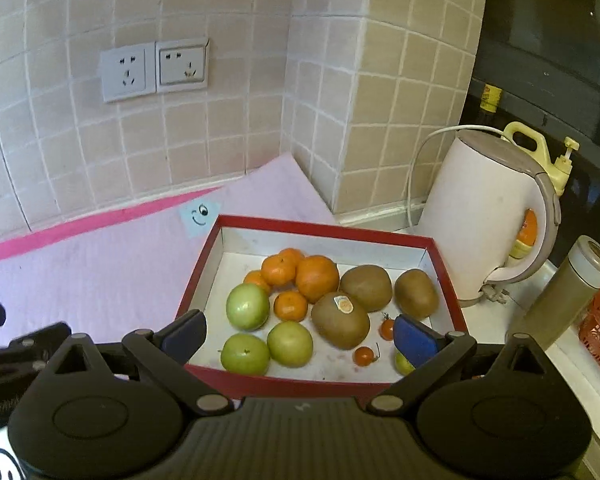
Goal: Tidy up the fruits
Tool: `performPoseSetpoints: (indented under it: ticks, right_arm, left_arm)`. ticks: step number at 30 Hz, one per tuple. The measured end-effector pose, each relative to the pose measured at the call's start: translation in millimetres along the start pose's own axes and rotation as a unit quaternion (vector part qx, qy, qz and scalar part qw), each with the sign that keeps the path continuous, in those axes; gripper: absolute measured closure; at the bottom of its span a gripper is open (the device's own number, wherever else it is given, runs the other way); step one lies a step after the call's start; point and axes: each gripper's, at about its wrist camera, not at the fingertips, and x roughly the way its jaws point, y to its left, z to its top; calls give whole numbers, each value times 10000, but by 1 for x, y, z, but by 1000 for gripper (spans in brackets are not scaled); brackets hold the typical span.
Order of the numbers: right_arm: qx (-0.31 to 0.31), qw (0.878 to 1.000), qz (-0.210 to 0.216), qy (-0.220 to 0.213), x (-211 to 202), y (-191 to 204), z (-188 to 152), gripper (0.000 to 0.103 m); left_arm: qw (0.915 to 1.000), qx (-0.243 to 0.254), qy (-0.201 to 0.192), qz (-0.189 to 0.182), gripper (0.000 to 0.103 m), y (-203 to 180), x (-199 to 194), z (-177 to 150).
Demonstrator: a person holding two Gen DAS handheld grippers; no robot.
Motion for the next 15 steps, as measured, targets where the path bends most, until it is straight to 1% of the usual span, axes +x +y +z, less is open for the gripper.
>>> performPoseSetpoints:
  ticks: [2,5,9,15]
  right_arm:
    - [30,10000,-28,67,3,3,-3,2]
    - [124,9997,63,206,7,4,-8,2]
    - [51,9995,52,306,12,9,-15,2]
    - [19,9990,153,415,17,14,-18,2]
  left_arm:
    - [9999,-59,87,-12,21,1,1,-6]
    - [9998,-72,186,-56,21,2,2,-12]
    - [9997,-119,208,-109,21,5,1,-16]
    - [9995,-162,244,-102,21,8,3,-16]
